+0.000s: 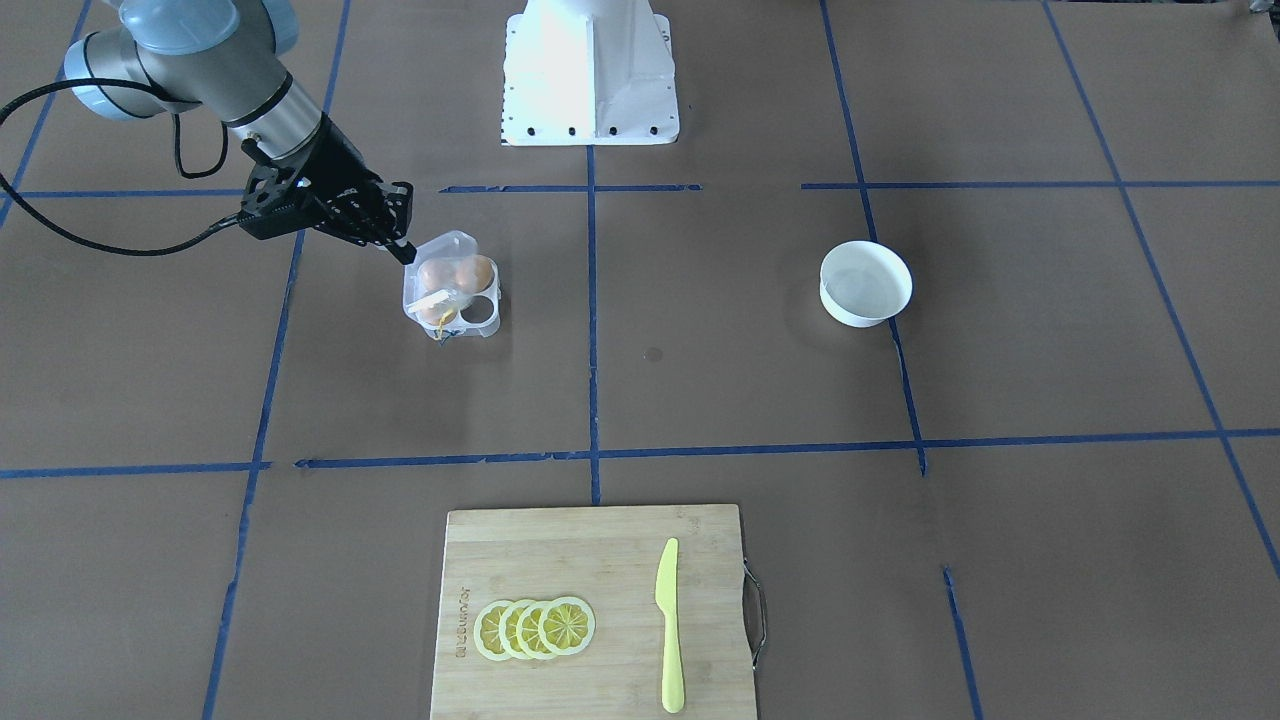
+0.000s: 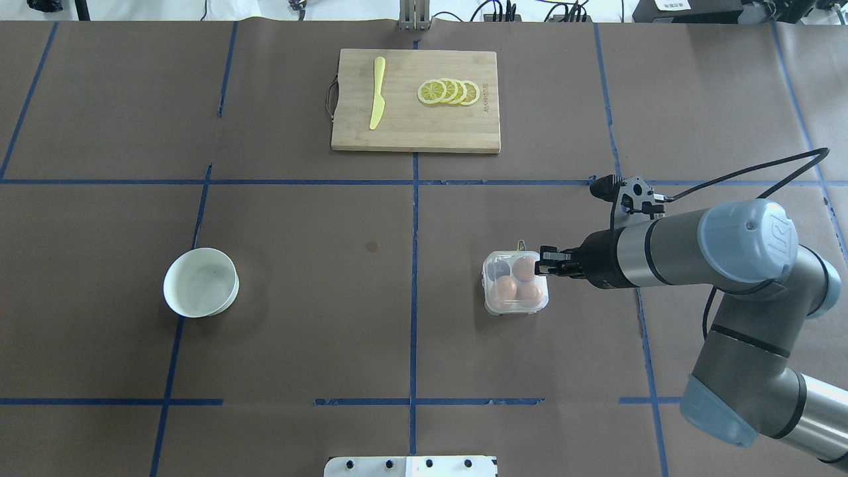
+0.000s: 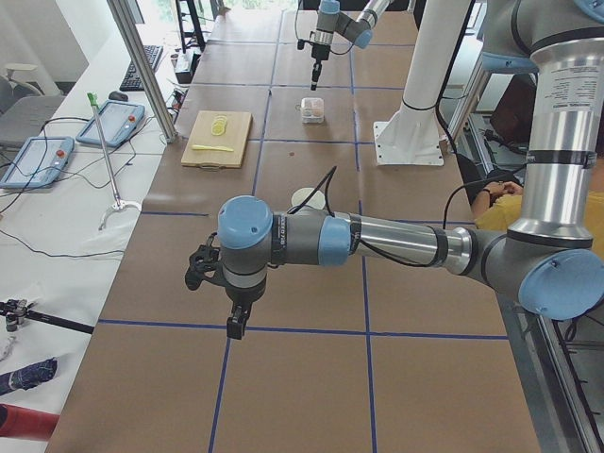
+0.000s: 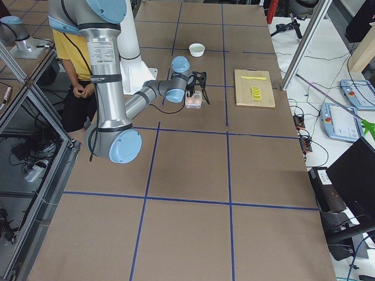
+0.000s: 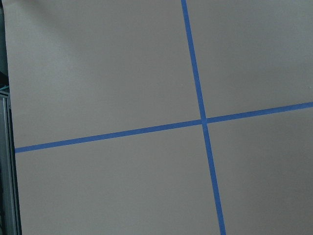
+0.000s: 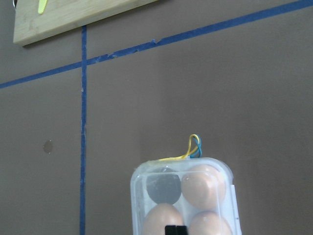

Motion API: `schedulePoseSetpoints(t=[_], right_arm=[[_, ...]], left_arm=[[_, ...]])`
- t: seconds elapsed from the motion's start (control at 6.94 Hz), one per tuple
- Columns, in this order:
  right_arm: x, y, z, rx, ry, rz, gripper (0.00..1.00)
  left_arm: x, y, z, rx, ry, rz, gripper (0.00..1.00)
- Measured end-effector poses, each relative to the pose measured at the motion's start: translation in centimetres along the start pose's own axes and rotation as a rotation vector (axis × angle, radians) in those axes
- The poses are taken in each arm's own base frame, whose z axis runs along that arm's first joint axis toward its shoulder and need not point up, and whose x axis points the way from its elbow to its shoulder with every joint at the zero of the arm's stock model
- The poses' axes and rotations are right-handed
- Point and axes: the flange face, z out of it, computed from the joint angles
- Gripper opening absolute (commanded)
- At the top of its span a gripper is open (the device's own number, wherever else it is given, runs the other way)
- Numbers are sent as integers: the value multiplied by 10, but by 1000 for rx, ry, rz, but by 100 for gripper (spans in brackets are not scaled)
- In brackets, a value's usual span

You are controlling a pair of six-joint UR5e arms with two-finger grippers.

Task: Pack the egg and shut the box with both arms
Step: 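Push the clear lid down over the eggs with the right gripper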

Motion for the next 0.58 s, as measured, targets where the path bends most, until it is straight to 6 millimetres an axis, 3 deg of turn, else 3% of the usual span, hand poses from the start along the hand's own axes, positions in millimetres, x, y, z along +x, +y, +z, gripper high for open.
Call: schedulePoseSetpoints(t=[0.14, 0.43, 0.58], right_arm=[[0, -8, -3, -5, 15, 7, 0], [22, -49, -28, -36, 120, -2, 3], [48, -72, -44, -52, 177, -62, 28]], left_arm=[[0, -1, -1, 2, 0, 2, 100], [3, -5, -4, 27, -6, 26, 100], [4, -9, -6, 47, -10, 45, 100]])
